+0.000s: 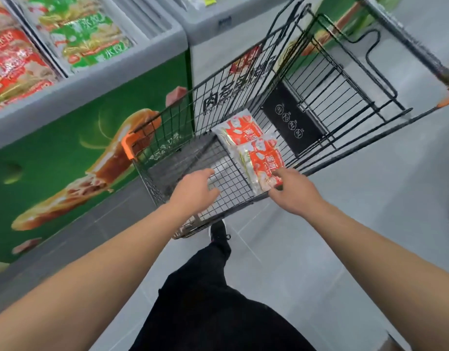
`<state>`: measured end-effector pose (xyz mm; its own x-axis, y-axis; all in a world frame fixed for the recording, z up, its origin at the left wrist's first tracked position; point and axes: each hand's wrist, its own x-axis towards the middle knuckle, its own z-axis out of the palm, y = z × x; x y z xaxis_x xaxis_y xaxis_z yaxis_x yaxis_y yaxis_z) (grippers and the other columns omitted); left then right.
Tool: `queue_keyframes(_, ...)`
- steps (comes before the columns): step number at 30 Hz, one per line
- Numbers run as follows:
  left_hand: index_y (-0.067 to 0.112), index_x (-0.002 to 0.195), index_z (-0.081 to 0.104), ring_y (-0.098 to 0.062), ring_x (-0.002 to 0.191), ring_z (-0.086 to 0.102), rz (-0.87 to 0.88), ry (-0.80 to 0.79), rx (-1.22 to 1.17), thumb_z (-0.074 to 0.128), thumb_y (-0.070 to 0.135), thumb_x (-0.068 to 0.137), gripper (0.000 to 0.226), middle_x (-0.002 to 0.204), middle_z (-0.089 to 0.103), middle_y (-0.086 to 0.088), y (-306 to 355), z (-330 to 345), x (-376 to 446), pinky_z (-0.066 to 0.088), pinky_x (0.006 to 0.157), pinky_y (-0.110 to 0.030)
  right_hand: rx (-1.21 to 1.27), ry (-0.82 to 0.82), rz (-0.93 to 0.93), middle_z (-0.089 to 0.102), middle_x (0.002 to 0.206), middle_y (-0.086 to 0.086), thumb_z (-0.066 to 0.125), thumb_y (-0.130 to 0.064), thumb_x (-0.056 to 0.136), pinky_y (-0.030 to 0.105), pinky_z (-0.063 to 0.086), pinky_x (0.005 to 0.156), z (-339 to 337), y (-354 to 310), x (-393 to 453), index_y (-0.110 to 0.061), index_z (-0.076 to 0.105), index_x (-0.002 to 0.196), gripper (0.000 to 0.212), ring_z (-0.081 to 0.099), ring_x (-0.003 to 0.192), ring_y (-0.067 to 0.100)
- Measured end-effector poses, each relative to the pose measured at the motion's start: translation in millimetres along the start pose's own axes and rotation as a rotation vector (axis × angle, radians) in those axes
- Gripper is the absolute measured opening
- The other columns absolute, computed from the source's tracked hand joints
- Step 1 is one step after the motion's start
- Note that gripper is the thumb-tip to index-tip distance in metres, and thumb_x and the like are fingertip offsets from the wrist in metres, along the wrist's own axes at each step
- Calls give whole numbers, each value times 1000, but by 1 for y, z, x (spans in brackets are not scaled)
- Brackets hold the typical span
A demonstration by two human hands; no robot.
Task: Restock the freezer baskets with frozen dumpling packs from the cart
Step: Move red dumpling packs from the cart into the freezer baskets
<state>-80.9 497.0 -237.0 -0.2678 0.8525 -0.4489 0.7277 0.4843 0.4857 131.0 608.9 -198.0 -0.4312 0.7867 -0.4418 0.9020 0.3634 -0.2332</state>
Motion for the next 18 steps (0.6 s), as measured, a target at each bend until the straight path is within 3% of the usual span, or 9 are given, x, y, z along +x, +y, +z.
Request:
queue_keyframes(8, 18, 149, 43, -28, 137, 48, -117, -43, -84, 58, 30, 94, 58, 150, 50, -6, 28, -3, 92, 42, 111, -40, -46, -112, -57, 62, 121, 15, 62, -24, 87, 38, 46, 90, -42, 23, 104, -8, 59, 125, 41, 58, 113, 35)
queue_keyframes(11, 16, 149, 43, -30, 137, 46, -166, -59, -106, 57, 31, 94, 58, 151, 48, -9, 37, 4, 112, 40, 111, -39, -74, -174, -77, 59, 129, 16, 61, -24, 88, 38, 45, 97, -44, 30, 133, -7, 56, 131, 46, 56, 118, 35)
queue_keyframes(15, 13, 149, 44, -30, 138, 44, -214, -66, -147, 57, 30, 95, 58, 151, 47, -11, 48, 18, 128, 36, 112, -37, -109, -255, -124, 62, 121, 15, 62, -23, 87, 38, 46, 90, -40, 45, 165, -8, 59, 122, 39, 58, 112, 35)
queue_keyframes(18, 16, 149, 43, -28, 137, 46, -297, -64, -221, 56, 31, 95, 58, 151, 48, -7, 53, 34, 140, 39, 110, -39, -145, -320, -164, 59, 131, 17, 62, -25, 87, 39, 45, 97, -34, 56, 192, -10, 56, 133, 48, 55, 119, 35)
